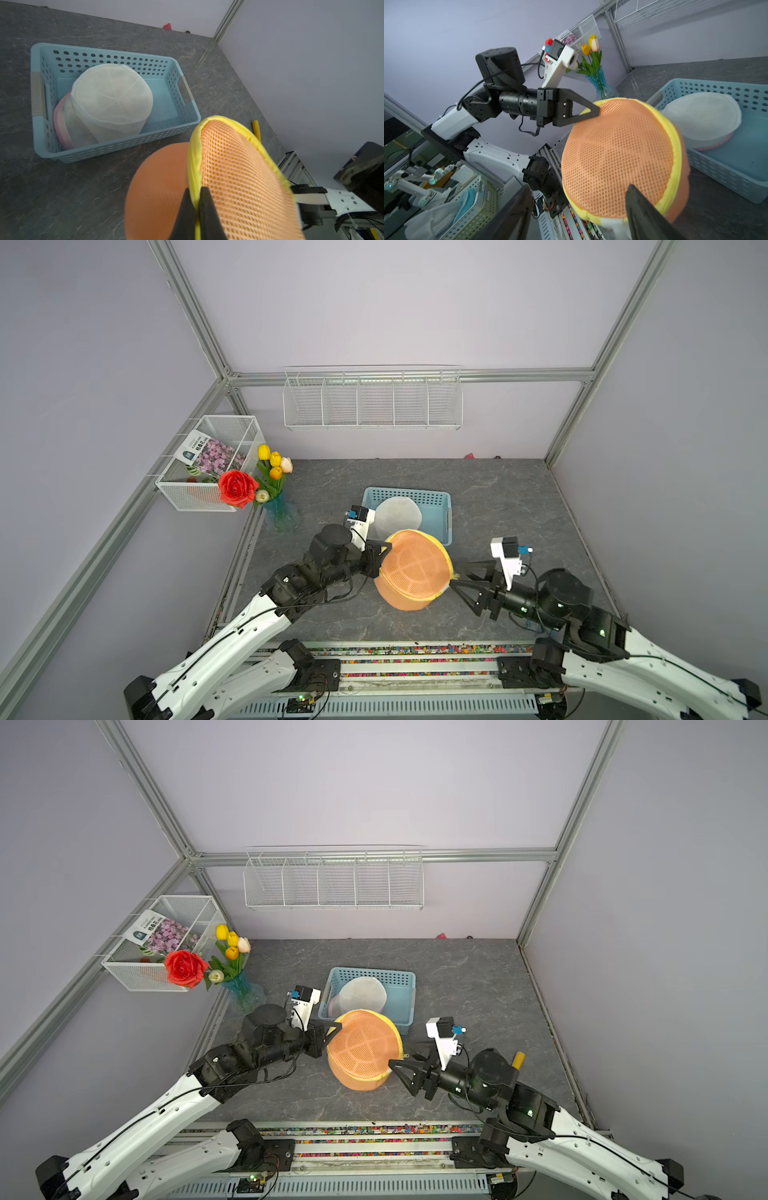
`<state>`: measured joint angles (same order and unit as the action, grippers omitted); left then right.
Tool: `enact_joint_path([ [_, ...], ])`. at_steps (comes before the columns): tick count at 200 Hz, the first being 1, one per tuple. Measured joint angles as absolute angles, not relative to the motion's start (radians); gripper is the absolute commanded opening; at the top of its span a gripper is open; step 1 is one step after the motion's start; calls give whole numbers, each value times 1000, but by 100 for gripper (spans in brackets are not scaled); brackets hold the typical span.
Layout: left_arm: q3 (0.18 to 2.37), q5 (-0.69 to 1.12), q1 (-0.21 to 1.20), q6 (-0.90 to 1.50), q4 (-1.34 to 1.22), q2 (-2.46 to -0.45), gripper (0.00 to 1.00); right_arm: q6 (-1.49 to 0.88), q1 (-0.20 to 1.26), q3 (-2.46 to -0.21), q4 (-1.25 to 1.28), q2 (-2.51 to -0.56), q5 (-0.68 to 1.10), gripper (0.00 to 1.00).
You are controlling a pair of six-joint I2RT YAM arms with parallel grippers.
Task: Turn the laundry bag inside out
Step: Place the laundry bag at the center of the board.
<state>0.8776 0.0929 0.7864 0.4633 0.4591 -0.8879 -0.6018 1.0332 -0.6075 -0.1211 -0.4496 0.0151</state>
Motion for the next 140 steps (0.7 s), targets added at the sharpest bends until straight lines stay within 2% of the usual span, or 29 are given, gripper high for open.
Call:
enact_joint_path([
  [23,904,-16,787,477,524,-870,0,-632,1033,-561,-116,-338,-109,73],
  [41,915,-74,785,477,543,-833,0,-647,1031,-559,-147,-339,-183,71],
  [68,923,-86,767,476,546,-776,0,-649,1028,-588,-163,-477,-189,71],
  [89,899,-12,664,493,507,-760,0,-636,1028,-625,-168,-599,-190,71],
  [113,748,120,517,580,406,-722,0,-612,1018,-702,-172,-725,-187,72],
  [140,599,99,493,691,440,-695,0,-598,959,-755,-148,-806,-155,73],
])
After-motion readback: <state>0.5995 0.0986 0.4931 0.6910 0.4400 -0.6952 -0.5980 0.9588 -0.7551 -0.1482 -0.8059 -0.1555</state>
